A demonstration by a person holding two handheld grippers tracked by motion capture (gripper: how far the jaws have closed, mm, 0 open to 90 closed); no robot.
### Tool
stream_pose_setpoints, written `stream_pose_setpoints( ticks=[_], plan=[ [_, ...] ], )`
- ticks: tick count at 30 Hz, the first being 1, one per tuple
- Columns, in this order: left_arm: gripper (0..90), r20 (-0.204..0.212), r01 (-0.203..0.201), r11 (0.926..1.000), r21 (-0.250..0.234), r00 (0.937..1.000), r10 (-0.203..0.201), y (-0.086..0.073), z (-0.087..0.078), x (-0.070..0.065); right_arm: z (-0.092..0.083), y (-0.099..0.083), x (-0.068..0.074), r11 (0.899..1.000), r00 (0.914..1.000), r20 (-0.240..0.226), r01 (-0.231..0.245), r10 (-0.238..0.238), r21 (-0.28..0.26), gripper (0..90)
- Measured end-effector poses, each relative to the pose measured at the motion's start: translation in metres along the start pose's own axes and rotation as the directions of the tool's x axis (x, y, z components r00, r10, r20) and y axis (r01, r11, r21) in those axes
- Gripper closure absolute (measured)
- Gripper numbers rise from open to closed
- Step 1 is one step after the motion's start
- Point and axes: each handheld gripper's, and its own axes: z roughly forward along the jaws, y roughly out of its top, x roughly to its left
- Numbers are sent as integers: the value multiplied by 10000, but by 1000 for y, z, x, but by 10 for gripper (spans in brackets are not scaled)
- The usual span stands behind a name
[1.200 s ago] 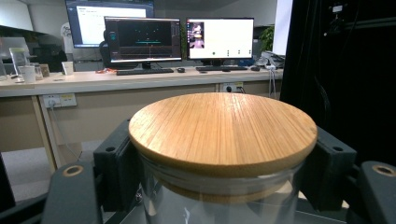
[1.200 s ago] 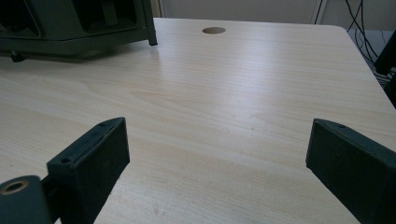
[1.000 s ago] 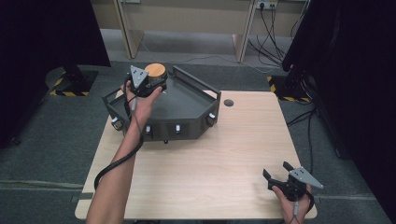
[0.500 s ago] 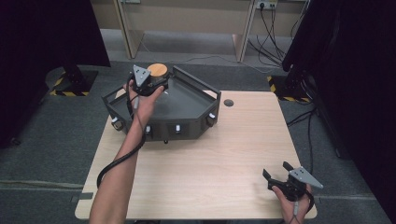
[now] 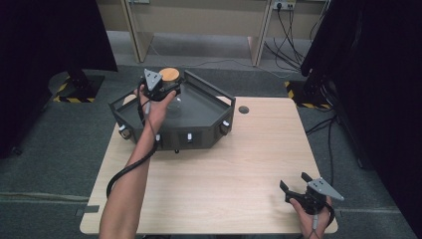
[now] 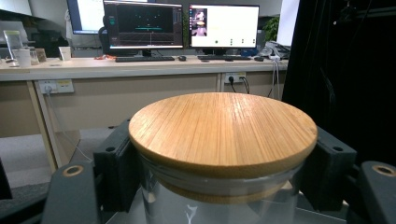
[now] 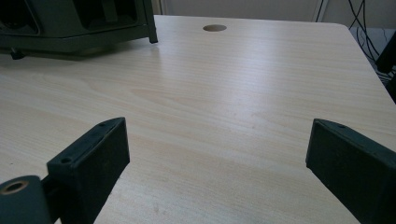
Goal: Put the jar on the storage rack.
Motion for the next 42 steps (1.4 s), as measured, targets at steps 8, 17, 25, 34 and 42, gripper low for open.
stream_pose_setpoints(
  ticks=[8,17,25,34,42],
  plan=[
    [265,-120,-17,10000,10,9999,17,2,6,0,0,0,0,10000,10000,-11,3,-3,0,64],
    [265,-203,83,10000,51,9998,-82,4,10,3,0,0,0,10000,10000,-7,33,-33,31,64],
    [265,-289,131,9998,155,9995,-127,4,16,3,0,0,0,10000,10000,-16,22,-22,38,64],
    [265,-309,176,9993,316,9994,-166,0,21,1,0,0,0,10000,10000,-27,30,-30,24,66],
    [265,-348,211,9989,413,9992,-197,-3,24,4,0,0,0,10000,10000,-32,62,-62,32,67]
  ],
)
